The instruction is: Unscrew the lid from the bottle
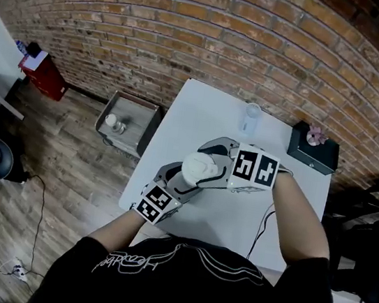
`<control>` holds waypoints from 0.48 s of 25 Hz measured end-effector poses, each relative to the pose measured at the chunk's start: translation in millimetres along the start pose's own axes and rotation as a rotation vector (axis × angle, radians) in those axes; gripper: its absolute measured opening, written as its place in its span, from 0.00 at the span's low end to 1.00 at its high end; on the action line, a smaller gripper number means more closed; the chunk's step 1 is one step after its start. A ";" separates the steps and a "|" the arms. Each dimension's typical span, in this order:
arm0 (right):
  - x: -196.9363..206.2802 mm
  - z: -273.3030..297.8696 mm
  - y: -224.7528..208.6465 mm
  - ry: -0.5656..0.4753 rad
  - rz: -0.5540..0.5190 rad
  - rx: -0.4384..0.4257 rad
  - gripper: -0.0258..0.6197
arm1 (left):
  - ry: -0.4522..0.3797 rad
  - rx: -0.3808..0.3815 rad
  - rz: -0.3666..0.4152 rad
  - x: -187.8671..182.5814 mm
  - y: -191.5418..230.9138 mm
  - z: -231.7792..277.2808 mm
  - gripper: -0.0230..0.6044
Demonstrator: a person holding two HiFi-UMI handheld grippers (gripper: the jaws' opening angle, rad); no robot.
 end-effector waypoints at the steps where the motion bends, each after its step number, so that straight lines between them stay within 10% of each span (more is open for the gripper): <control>1: -0.4 0.1 -2.0 0.004 -0.016 -0.024 0.56 | 0.002 0.000 0.000 -0.3 0.2 0.0 0.61; 12: -2.5 1.8 -7.9 0.019 -0.075 -0.127 0.56 | 0.007 -0.001 0.004 0.4 -0.8 0.4 0.61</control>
Point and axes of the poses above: the fingertips, and each gripper's own axes: z forward along the fingers, y to its left, x out of its underside, the point moved 9 cm from there along -z, backward along the fingers, and after that the axes turned 14 degrees about -z, right-handed, at the moved point
